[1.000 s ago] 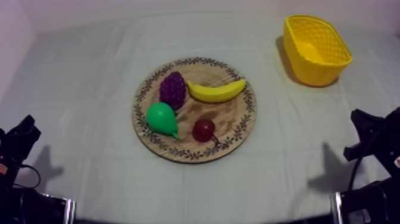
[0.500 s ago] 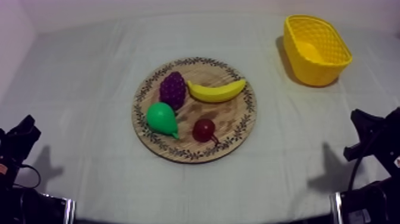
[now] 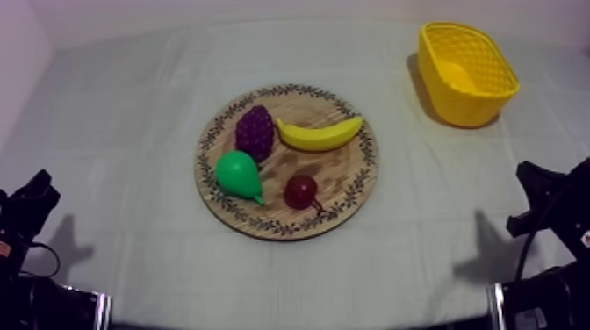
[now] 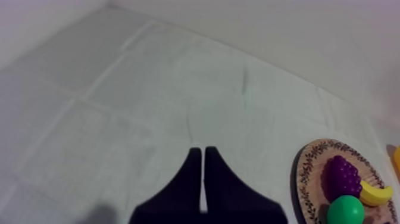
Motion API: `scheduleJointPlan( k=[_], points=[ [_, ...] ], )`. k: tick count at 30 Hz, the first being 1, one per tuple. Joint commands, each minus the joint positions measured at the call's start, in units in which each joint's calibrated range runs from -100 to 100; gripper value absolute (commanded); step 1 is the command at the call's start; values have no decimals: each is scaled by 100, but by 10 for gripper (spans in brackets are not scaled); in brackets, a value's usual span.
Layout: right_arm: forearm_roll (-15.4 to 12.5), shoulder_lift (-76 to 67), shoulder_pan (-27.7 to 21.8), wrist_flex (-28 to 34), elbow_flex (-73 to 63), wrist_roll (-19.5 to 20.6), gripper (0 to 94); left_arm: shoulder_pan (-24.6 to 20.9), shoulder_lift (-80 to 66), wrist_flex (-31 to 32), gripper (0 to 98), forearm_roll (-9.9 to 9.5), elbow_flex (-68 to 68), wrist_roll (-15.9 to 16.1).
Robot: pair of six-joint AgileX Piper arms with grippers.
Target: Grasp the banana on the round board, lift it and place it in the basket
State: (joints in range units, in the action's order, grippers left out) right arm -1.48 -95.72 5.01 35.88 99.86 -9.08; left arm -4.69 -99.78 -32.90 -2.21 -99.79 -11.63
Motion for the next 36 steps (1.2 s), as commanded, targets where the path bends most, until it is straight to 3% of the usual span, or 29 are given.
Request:
scheduleJointPlan(
  k=[1, 7, 11, 18, 36],
  points=[
    [19, -3, -28, 6, 3, 14, 5, 2, -5, 0, 1, 3, 1, -2],
    [22, 14, -73, 35, 3, -126, 6, 2, -5, 0, 1, 3, 1, 0],
    [179, 220, -78, 1, -131, -131, 6, 2, -5, 0, 1, 3, 1, 0],
    [294, 1207, -51, 27, -1172, -208, 6, 2, -5, 0, 1, 3, 1, 0],
    [-194, 4299, -119, 785, -4728, -892, 6, 2, -5, 0, 1, 3, 1, 0]
  ],
)
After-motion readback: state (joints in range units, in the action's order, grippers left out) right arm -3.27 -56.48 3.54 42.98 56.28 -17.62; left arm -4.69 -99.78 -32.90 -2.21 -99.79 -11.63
